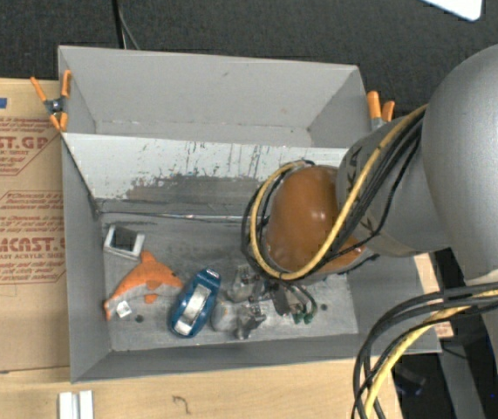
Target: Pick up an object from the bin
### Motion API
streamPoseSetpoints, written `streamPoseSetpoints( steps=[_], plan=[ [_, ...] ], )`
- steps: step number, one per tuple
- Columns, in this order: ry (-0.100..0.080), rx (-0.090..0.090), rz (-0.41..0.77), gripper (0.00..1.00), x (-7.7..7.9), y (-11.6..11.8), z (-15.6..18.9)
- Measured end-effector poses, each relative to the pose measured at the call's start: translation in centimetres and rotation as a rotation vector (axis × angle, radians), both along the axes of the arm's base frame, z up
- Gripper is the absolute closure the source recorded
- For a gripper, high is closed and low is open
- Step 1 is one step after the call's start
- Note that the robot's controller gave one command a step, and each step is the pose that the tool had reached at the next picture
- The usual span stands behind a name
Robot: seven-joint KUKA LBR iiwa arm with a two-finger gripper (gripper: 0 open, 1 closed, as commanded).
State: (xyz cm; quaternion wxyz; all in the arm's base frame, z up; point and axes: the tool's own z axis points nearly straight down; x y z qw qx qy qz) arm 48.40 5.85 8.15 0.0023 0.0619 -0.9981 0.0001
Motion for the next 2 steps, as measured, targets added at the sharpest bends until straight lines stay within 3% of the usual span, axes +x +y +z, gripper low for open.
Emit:
streamPoseSetpoints(
  steps=[1, 2],
  plan=[
    [0.000, 0.000, 0.000, 1.00, 0.0, 0.0, 0.0],
    [-0.012, 0.001, -0.032, 1.00, 1.3, -1.6, 15.2]
  ],
)
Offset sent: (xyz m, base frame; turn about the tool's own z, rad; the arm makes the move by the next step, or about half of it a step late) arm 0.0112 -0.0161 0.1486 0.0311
